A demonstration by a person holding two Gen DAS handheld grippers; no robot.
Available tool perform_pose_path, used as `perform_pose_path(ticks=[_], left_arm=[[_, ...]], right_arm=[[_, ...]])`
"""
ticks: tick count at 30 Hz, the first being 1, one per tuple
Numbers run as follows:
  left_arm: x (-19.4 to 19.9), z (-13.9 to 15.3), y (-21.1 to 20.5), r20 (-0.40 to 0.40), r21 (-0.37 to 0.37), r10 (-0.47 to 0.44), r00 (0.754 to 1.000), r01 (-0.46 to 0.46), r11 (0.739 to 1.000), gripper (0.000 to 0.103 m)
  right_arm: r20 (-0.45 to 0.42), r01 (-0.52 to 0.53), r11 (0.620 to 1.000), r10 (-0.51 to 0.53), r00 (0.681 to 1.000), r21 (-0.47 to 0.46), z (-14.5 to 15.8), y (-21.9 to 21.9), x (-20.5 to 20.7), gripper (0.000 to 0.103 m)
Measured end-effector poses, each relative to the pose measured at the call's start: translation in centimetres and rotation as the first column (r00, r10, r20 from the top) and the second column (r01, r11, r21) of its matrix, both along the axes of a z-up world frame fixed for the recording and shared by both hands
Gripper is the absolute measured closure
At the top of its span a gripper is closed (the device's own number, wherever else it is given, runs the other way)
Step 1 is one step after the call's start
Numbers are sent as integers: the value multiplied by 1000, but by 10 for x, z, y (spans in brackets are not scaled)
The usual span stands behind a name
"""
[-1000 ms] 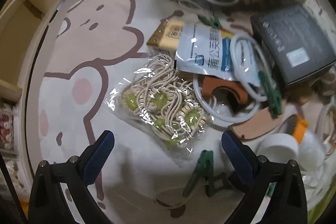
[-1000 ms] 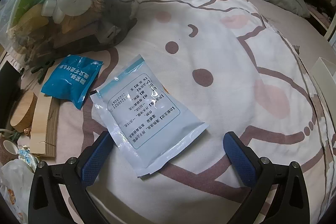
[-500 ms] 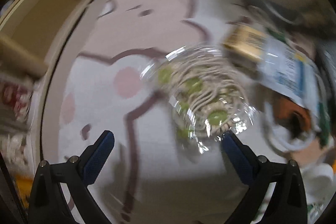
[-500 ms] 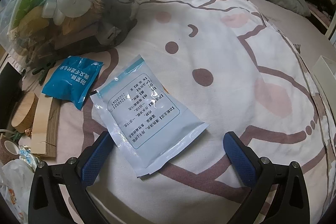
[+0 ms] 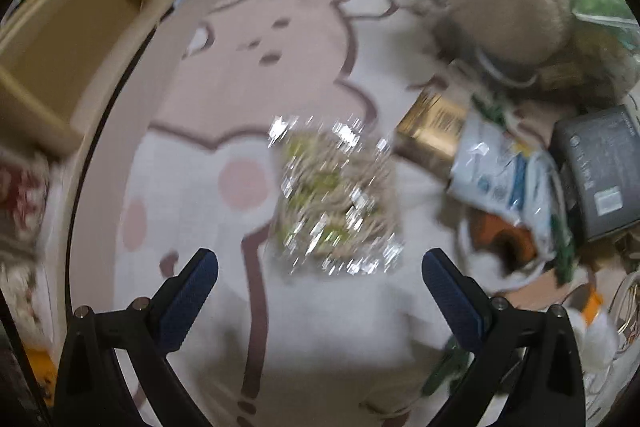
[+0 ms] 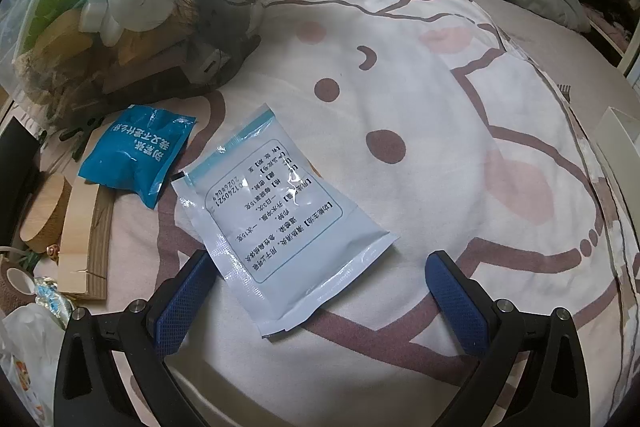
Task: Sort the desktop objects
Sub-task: 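Move the right tool to the white medicine packet while the left tool approaches the bagged beaded cord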
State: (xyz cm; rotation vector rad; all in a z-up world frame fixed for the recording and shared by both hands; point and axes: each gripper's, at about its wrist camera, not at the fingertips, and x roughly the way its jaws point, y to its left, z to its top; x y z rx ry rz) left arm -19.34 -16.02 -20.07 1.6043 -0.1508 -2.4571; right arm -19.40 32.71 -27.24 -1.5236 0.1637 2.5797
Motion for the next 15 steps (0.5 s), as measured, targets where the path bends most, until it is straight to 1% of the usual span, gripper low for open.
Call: perform_pose_path(ticks=[2,6,10,12,15], left_arm=[[-9,-4,8,-2,-30,-12,1000,11,999,0],[-31,-21,8,12,-82,-25,1000,26,996,0],[-36,-31,8,17,-131,-10,1000,13,991,0],[-42,-32,4,10,-145,7,1000,-6,989,0],[-46,-35,-5,8,-123,36,999,-35,992,0]], right_arm=[[1,-2,1000,2,1000,-1,0,0,0,0],[-9,-13,1000,13,1000,-11,0,1,4,0],[-15,-23,1000,23,1000,-16,0,2,7,0],[-15,-21,1000,21,1000,-16,-1,2,8,0],[-15,-24,1000,24,1000,-20,0,2,9,0]])
